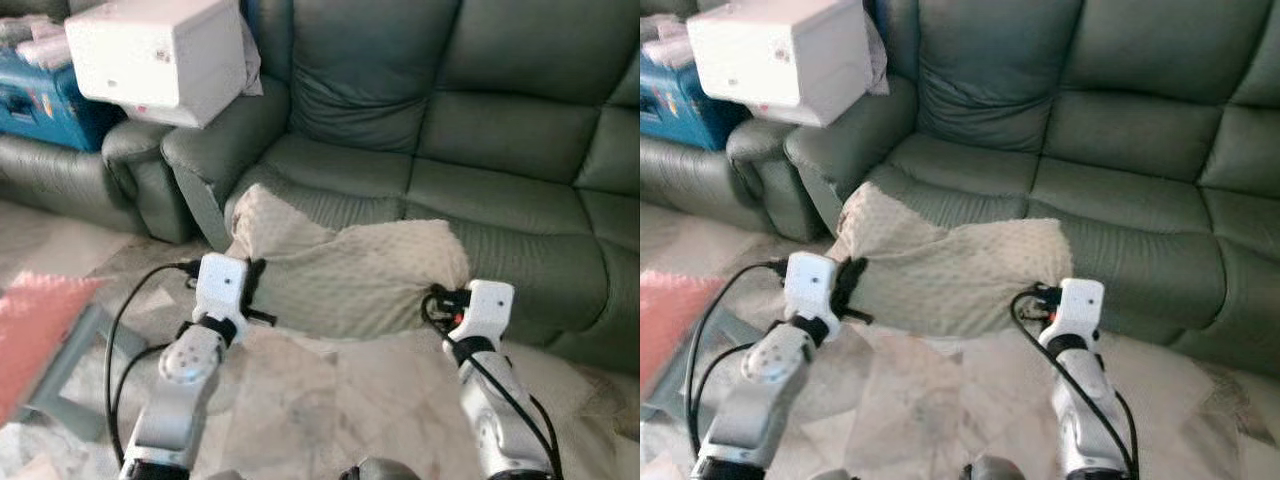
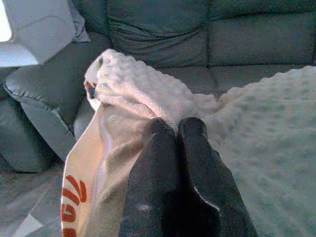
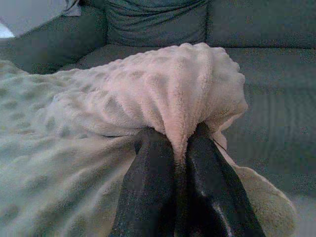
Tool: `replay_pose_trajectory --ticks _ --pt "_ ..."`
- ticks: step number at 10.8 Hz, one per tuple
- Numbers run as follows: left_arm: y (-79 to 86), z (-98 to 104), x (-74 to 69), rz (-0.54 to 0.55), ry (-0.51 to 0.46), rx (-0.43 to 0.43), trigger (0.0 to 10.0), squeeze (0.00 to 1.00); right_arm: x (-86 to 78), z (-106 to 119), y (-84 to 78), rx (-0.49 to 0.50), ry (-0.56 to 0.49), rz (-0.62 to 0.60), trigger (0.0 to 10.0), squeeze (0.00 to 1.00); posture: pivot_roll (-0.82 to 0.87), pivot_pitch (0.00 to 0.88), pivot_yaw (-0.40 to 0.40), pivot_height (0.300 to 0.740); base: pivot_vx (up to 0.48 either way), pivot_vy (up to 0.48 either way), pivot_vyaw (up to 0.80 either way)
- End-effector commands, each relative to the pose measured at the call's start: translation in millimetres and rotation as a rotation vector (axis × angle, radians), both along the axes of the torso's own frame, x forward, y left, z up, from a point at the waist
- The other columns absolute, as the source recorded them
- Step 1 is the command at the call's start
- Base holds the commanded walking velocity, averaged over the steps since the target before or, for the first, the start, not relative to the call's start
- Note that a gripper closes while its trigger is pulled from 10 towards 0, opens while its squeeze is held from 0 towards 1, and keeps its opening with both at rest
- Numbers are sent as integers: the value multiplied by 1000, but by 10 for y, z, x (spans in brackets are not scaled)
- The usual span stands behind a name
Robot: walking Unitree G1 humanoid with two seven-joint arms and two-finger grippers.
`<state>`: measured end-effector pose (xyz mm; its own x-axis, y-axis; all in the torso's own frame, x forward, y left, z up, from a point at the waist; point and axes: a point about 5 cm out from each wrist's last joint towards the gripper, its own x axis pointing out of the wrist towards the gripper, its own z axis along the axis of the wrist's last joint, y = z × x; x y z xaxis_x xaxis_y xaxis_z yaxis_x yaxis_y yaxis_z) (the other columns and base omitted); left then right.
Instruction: Move the pillow to the sofa
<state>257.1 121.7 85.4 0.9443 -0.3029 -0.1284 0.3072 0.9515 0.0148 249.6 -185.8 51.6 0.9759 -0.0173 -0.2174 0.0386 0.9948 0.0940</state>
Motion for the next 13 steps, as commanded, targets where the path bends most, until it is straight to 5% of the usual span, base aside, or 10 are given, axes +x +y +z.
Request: replay_pose_trajectory --ticks 1,7,13 --pt "-44 81 16 -26 -33 -4 10000 0 37 94 3 -7 -43 -3 10000 0 -50 0 34 740 0 -266 -500" --pt "-48 79 21 -26 -32 -3 10000 0 47 97 -2 -8 -45 -4 10000 0 -51 0 34 740 0 -266 -301" --pt "26 89 33 -13 -52 -20 10000 0 48 71 41 -1 -37 2 10000 0 -39 0 34 740 0 0 -153"
